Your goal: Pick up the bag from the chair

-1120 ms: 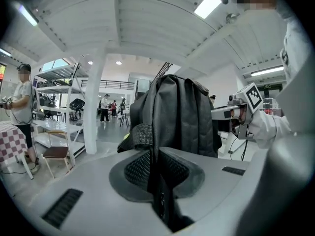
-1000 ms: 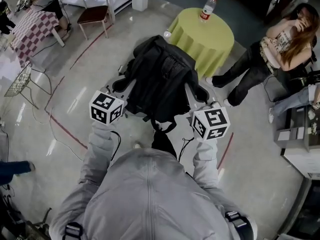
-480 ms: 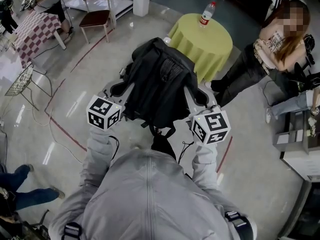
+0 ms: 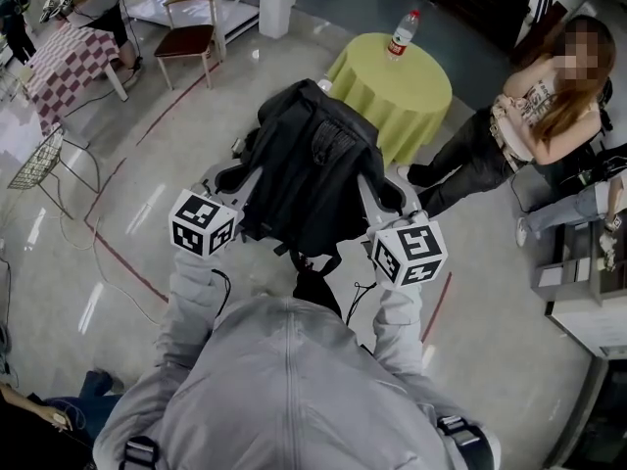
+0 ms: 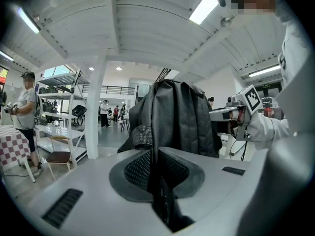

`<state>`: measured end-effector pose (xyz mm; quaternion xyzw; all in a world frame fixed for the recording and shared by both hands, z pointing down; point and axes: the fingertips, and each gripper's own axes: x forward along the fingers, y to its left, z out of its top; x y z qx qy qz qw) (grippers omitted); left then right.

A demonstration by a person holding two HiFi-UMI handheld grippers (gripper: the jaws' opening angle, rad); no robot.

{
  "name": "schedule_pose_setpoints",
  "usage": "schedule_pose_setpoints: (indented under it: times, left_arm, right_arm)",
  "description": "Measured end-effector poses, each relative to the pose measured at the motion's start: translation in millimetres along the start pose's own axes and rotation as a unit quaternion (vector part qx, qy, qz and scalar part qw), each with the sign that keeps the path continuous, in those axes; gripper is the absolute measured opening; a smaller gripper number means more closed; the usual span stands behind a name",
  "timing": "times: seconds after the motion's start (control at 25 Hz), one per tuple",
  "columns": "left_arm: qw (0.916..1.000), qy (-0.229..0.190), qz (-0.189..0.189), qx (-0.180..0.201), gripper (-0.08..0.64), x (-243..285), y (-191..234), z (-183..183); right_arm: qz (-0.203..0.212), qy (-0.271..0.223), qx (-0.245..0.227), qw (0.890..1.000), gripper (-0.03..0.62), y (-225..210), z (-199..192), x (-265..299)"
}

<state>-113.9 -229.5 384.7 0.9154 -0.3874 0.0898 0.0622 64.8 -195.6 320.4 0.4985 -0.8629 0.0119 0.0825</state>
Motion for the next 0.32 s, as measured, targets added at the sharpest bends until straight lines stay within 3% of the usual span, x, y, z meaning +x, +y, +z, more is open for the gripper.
schedule_pose_setpoints:
  times: [0.32]
  left_arm:
    - [1.0,0.005,-0.002,-0.003,0.038,0.0,1.7,-1.7]
  right_arm:
    - [0.0,0.004,0.004,1.0,0.061,0.4,-0.6,2.6]
